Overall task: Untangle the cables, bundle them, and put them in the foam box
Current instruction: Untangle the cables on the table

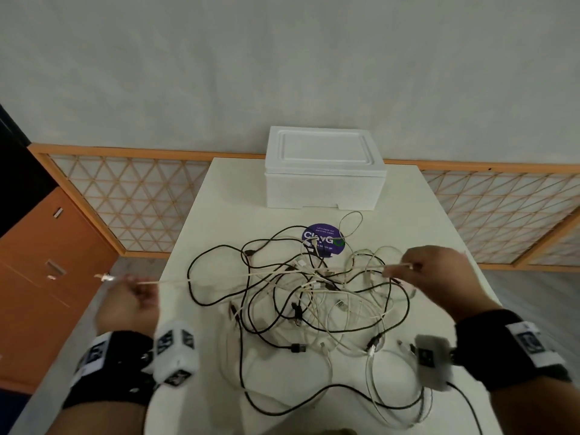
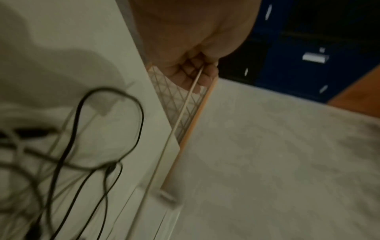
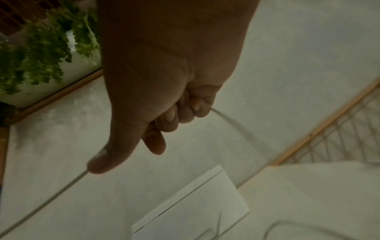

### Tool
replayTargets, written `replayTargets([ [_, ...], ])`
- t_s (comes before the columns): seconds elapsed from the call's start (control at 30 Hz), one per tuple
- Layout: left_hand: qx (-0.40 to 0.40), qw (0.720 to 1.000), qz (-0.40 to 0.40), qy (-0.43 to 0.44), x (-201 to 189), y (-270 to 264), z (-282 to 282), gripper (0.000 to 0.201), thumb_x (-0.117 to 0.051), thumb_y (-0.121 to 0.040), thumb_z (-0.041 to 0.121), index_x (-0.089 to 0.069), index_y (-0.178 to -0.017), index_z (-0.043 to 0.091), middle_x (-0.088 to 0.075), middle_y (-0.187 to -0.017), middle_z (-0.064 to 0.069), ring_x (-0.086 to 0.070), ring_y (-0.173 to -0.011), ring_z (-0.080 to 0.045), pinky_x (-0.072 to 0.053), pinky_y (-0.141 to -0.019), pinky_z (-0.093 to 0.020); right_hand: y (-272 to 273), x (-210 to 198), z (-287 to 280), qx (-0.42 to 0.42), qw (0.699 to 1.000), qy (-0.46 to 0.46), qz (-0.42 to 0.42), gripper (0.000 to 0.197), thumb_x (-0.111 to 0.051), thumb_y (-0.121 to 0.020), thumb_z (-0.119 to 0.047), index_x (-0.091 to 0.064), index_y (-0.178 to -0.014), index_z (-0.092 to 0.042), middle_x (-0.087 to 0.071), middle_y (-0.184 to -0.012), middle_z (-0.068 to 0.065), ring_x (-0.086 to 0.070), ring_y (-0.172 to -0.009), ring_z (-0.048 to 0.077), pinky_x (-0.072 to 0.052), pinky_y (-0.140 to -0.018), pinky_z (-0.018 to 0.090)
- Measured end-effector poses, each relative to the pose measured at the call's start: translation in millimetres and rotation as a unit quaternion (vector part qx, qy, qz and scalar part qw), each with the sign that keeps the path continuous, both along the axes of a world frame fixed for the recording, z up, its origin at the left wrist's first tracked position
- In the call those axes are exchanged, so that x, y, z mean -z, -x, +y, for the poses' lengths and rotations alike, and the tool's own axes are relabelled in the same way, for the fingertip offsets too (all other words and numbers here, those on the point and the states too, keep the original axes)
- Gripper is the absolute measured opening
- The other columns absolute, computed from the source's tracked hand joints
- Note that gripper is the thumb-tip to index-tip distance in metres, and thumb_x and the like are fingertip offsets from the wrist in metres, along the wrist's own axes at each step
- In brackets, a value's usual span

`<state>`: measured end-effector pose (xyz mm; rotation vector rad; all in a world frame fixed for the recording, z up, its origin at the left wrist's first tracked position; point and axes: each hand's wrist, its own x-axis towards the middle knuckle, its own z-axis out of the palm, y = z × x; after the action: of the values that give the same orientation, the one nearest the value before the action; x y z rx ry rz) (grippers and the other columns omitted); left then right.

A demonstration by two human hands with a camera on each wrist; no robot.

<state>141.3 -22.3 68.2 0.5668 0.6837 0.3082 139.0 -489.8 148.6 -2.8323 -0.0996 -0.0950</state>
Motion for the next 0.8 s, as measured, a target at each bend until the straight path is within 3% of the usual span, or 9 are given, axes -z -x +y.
replayTargets([
  [0.13, -0.073, 0.995, 0.074, -0.011, 18, 14, 39, 0.035, -0.031, -0.099, 0.021, -0.033, -0.064, 0.026, -0.039, -0.032, 0.008, -0.042, -0.034, 0.000, -0.037, -0.043, -0.009, 13, -13, -46, 0.101, 0.987, 0.072, -0.100, 0.051, -0.058, -0.073, -0.066, -0.053, -0.052, -0.019, -0.053, -0.053, -0.002, -0.052, -0.057, 0.026, -0.040, -0.050, 0.026],
  [0.23, -0.061, 0.994, 0.087, 0.000, 35, 26, 30, 0.034, -0.036, -0.098, 0.021, -0.035, -0.065, 0.026, -0.041, -0.039, 0.010, -0.042, -0.038, 0.000, -0.036, -0.045, -0.008, 24, -12, -73, 0.151, 0.980, 0.069, -0.108, 0.047, -0.062, -0.079, -0.053, -0.049, -0.051, -0.018, -0.050, -0.052, 0.000, -0.049, -0.055, 0.028, -0.038, -0.050, 0.027],
  [0.33, -0.015, 0.996, 0.082, -0.011, 44, 38, 2, 0.027, -0.041, -0.099, 0.022, -0.045, -0.073, 0.025, -0.045, -0.050, 0.013, -0.042, -0.038, 0.001, -0.034, -0.041, -0.007, 26, 17, -98, 0.117, 0.986, 0.077, 0.093, 0.045, -0.066, -0.064, -0.068, -0.056, -0.053, -0.026, -0.056, -0.057, -0.006, -0.053, -0.057, 0.014, -0.037, -0.053, 0.026],
  [0.4, 0.018, 0.993, 0.113, -0.030, 43, 46, -22, 0.025, -0.039, -0.102, 0.022, -0.048, -0.078, 0.022, -0.043, -0.043, 0.014, -0.036, -0.033, -0.001, -0.029, -0.035, -0.009, 28, 33, -98, 0.060, 0.944, 0.089, 0.312, 0.055, -0.058, -0.049, -0.081, -0.065, -0.070, -0.031, -0.065, -0.070, -0.006, -0.056, -0.060, 0.003, -0.043, -0.057, 0.022],
  [0.5, 0.079, 0.989, 0.123, -0.001, 35, 60, -53, 0.027, -0.034, -0.103, 0.023, -0.050, -0.083, 0.016, -0.036, -0.040, 0.011, -0.028, -0.028, -0.005, -0.022, -0.029, -0.013, 34, 48, -77, 0.071, 0.843, 0.021, 0.532, 0.053, -0.048, -0.082, -0.068, -0.070, -0.093, -0.021, -0.073, -0.081, -0.003, -0.065, -0.062, 0.007, -0.050, -0.055, 0.019],
  [0.57, 0.118, 0.985, 0.123, 0.026, 29, 66, -71, 0.028, -0.034, -0.103, 0.024, -0.050, -0.082, 0.014, -0.032, -0.041, 0.009, -0.025, -0.027, -0.005, -0.019, -0.028, -0.015, 41, 56, -60, 0.095, 0.824, 0.003, 0.559, 0.067, -0.031, -0.090, -0.067, -0.073, -0.083, -0.014, -0.073, -0.076, -0.002, -0.067, -0.064, 0.013, -0.054, -0.058, 0.022],
  [0.63, 0.156, 0.979, 0.123, 0.036, 23, 70, -90, 0.027, -0.036, -0.102, 0.024, -0.050, -0.082, 0.013, -0.030, -0.043, 0.009, -0.024, -0.028, -0.004, -0.017, -0.029, -0.016, 47, 71, -42, 0.054, 0.857, 0.042, 0.511, 0.067, -0.033, -0.090, -0.066, -0.069, -0.072, -0.013, -0.070, -0.072, 0.001, -0.067, -0.066, 0.015, -0.053, -0.061, 0.024],
  [0.7, 0.190, 0.973, 0.123, 0.034, 20, 73, -113, 0.026, -0.038, -0.101, 0.022, -0.051, -0.082, 0.012, -0.029, -0.043, 0.008, -0.023, -0.028, -0.004, -0.015, -0.030, -0.017, 54, 89, -24, -0.034, 0.900, 0.123, 0.416, 0.059, -0.034, -0.090, -0.066, -0.064, -0.073, -0.018, -0.069, -0.082, 0.002, -0.066, -0.080, 0.016, -0.046, -0.068, 0.027],
  [0.8, 0.235, 0.964, 0.124, 0.004, 18, 77, -153, 0.023, -0.040, -0.100, 0.019, -0.055, -0.085, 0.008, -0.029, -0.045, 0.007, -0.023, -0.030, -0.004, -0.015, -0.031, -0.016, 60, 111, 8, -0.075, 0.929, 0.104, 0.346, 0.062, -0.032, -0.081, -0.076, -0.048, -0.060, -0.020, -0.054, -0.069, -0.001, -0.052, -0.068, 0.014, -0.037, -0.060, 0.030],
])
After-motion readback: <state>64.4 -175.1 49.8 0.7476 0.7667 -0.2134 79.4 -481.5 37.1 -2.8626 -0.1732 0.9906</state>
